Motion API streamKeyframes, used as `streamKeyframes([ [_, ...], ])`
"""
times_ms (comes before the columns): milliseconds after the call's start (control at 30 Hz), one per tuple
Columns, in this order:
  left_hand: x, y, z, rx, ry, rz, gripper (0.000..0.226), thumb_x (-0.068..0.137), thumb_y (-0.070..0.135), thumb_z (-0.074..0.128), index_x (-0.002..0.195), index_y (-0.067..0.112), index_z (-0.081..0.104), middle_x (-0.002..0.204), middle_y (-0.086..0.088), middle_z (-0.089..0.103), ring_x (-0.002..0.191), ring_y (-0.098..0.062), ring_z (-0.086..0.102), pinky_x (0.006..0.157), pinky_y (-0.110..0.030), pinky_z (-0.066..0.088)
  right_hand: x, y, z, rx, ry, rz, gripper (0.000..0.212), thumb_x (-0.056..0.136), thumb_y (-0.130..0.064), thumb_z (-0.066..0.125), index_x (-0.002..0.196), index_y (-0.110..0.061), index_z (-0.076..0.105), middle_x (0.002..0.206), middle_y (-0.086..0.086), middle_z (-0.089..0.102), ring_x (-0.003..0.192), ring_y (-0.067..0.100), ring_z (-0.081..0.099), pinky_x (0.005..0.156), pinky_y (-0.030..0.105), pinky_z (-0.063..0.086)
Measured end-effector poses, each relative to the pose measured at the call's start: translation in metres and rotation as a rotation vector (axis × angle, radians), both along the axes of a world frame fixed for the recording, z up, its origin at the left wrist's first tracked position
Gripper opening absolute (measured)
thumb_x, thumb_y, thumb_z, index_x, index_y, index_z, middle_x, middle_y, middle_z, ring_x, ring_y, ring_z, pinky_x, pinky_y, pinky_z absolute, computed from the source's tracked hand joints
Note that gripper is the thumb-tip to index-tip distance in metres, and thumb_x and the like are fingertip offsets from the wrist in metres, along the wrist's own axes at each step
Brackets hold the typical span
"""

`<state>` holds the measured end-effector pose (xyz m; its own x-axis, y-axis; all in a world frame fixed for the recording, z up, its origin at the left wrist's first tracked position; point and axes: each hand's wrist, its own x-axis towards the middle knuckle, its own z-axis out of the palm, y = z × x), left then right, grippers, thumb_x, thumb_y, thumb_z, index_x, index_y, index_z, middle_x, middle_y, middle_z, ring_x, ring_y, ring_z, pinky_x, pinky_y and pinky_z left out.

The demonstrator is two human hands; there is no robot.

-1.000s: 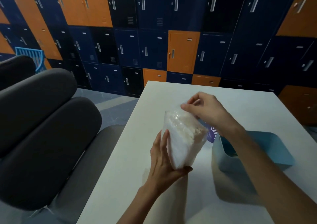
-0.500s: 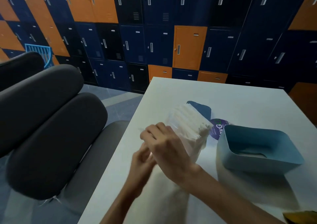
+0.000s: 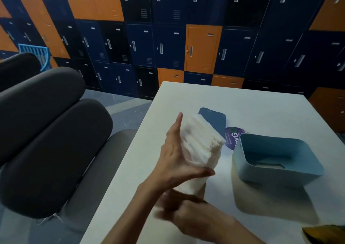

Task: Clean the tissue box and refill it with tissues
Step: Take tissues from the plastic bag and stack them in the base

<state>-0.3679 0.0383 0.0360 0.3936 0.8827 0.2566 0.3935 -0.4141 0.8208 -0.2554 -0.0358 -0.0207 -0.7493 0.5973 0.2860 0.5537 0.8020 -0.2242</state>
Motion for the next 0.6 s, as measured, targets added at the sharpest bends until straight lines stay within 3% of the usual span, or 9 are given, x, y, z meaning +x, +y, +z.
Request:
streamKeyframes([
  [100, -0.001, 0.001, -0.008, -0.057, -0.104, 0.045, 0.139, 0.052, 0.043, 0.091, 0.144, 0.049, -0.013, 0.146, 0.034, 0.004, 0.138, 0.011, 0.010, 0.114, -0.028, 0.023, 0.040, -0.012, 0.021, -0.026, 0.492, -0.209, 0.021, 0.077, -0.004, 0.060, 0.087, -0.017, 0.074, 0.093, -0.004, 0.073, 0.094, 0.007, 0.067, 0.084, 0.018, 0.052],
  [167, -0.004, 0.003, -0.011, -0.074, -0.147, 0.027, 0.144, 0.051, 0.041, 0.093, 0.143, 0.049, -0.017, 0.151, 0.025, 0.002, 0.142, 0.004, 0.010, 0.115, -0.031, 0.022, 0.064, -0.008, 0.040, -0.109, 0.903, -0.519, 0.022, 0.078, -0.002, 0.057, 0.076, -0.018, 0.071, 0.082, -0.006, 0.070, 0.081, 0.012, 0.069, 0.073, 0.021, 0.053],
  [233, -0.006, 0.002, -0.015, -0.083, -0.160, -0.003, 0.148, 0.048, 0.043, 0.092, 0.142, 0.050, -0.022, 0.152, 0.026, -0.001, 0.142, 0.007, 0.007, 0.114, -0.029, 0.021, 0.080, 0.010, 0.049, -0.346, 1.200, -0.665, 0.035, 0.075, 0.005, 0.055, 0.093, -0.022, 0.066, 0.092, -0.001, 0.068, 0.089, 0.022, 0.068, 0.073, 0.027, 0.054],
  [267, -0.006, 0.002, -0.018, -0.100, -0.162, -0.016, 0.149, 0.047, 0.042, 0.092, 0.140, 0.051, -0.024, 0.149, 0.032, -0.003, 0.139, 0.014, 0.005, 0.112, -0.025, 0.020, 0.085, 0.021, 0.052, -0.479, 1.215, -0.665, 0.047, 0.072, 0.001, 0.057, 0.109, -0.028, 0.061, 0.107, -0.001, 0.064, 0.101, 0.021, 0.065, 0.079, 0.027, 0.053],
  [333, -0.006, 0.002, -0.023, -0.139, -0.174, -0.028, 0.151, 0.047, 0.035, 0.093, 0.139, 0.053, -0.026, 0.138, 0.047, -0.007, 0.131, 0.026, 0.002, 0.107, -0.018, 0.020, 0.087, 0.038, 0.054, -0.727, 1.063, -0.564, 0.078, 0.066, -0.014, 0.066, 0.135, -0.041, 0.041, 0.132, -0.011, 0.050, 0.120, 0.011, 0.053, 0.091, 0.025, 0.048],
  [400, -0.002, 0.003, -0.028, -0.156, -0.186, -0.004, 0.150, 0.047, 0.031, 0.094, 0.141, 0.052, -0.021, 0.133, 0.053, -0.006, 0.130, 0.025, 0.005, 0.104, -0.011, 0.025, 0.083, 0.049, 0.049, -0.911, 0.989, -0.446, 0.091, 0.065, -0.019, 0.074, 0.142, -0.041, 0.032, 0.136, -0.015, 0.050, 0.122, 0.003, 0.051, 0.090, 0.019, 0.048],
  [467, 0.002, 0.007, -0.033, -0.151, -0.210, 0.040, 0.146, 0.045, 0.036, 0.094, 0.144, 0.048, -0.013, 0.138, 0.050, 0.002, 0.132, 0.023, 0.010, 0.099, -0.004, 0.030, 0.076, 0.053, 0.041, -1.004, 1.014, -0.416, 0.074, 0.066, -0.011, 0.075, 0.132, -0.029, 0.047, 0.123, -0.010, 0.063, 0.114, 0.008, 0.059, 0.086, 0.019, 0.050],
  [500, 0.003, 0.008, -0.035, -0.153, -0.214, 0.065, 0.143, 0.044, 0.040, 0.093, 0.146, 0.045, -0.008, 0.143, 0.043, 0.007, 0.136, 0.017, 0.013, 0.102, -0.008, 0.033, 0.072, 0.053, 0.036, -1.011, 1.027, -0.435, 0.063, 0.067, -0.009, 0.073, 0.124, -0.026, 0.052, 0.116, -0.008, 0.067, 0.110, 0.010, 0.062, 0.085, 0.021, 0.051],
  [600, 0.004, 0.011, -0.049, -0.182, -0.201, 0.107, 0.131, 0.042, 0.042, 0.094, 0.141, 0.043, 0.009, 0.149, 0.012, 0.027, 0.137, -0.010, 0.034, 0.102, -0.039, 0.048, 0.069, 0.053, 0.019, -1.018, 1.027, -0.468, 0.053, 0.070, -0.010, 0.071, 0.117, -0.028, 0.055, 0.109, -0.011, 0.070, 0.102, 0.004, 0.065, 0.082, 0.020, 0.051],
])
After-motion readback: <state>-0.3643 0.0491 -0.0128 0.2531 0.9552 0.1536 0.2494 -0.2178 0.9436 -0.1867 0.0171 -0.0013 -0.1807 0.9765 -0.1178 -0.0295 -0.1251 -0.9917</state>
